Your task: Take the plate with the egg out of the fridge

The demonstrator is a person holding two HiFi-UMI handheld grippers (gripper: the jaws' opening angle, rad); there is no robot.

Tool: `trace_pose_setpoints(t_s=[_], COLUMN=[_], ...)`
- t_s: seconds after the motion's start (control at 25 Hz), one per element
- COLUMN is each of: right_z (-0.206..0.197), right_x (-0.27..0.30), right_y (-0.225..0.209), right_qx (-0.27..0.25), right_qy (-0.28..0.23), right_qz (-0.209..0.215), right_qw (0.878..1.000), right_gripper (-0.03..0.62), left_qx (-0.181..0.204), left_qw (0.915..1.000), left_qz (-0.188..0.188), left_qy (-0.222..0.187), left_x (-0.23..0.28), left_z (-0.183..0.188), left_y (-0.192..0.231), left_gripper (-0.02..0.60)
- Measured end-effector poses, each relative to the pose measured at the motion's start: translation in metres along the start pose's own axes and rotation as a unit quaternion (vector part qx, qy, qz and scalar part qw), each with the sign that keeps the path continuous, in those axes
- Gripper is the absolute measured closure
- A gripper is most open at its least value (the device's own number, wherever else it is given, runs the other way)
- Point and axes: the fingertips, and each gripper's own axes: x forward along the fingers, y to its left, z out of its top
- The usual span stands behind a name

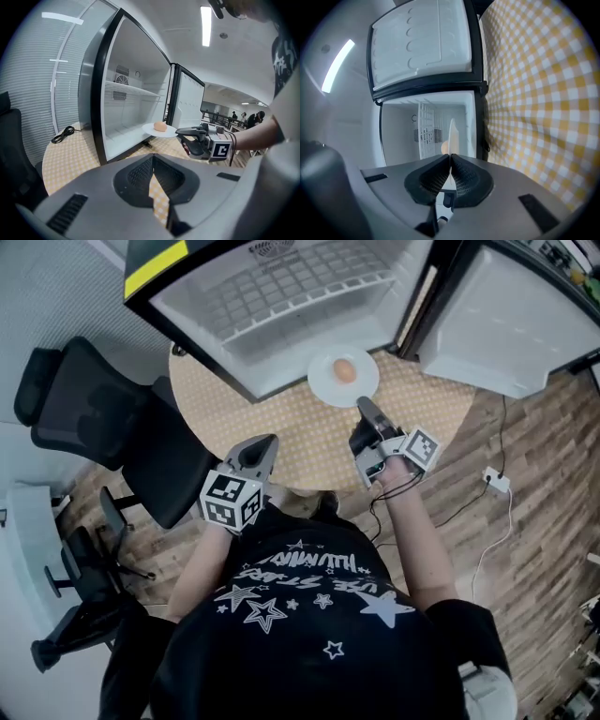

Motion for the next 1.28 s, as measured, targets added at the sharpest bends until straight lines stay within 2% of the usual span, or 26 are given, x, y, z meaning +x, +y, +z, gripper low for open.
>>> trace_pose_setpoints(t_s=[0.4,0.96,1.28], right_z=[-0.027,-0.131,-0.2], right_x=[-0.027,-0.072,-0.108], right_y=[0.034,0.055,0.064], right_qx=[-0.028,-0.033,-0.05], right_qy=[-0.027,-0.093,-0.124], right_qz=[0.012,0.01,0.009], right_qw=[0.999,0.995,0.991], right_gripper=[0.562,0.56,0.56], left_qx=[0.004,0.004,0.006], left_qw=[0.9988,0.9957,0.9928], left_qz=[-0.04,-0.084,-0.099], left_qy=[-0.028,-0.039,-0.067], left_x=[-0.012,-0.097,-0.165], left_z=[0.007,-0.037,-0.06], left_y=[0.0,0.028,0.036], left_gripper=[0.576,0.576,0.576])
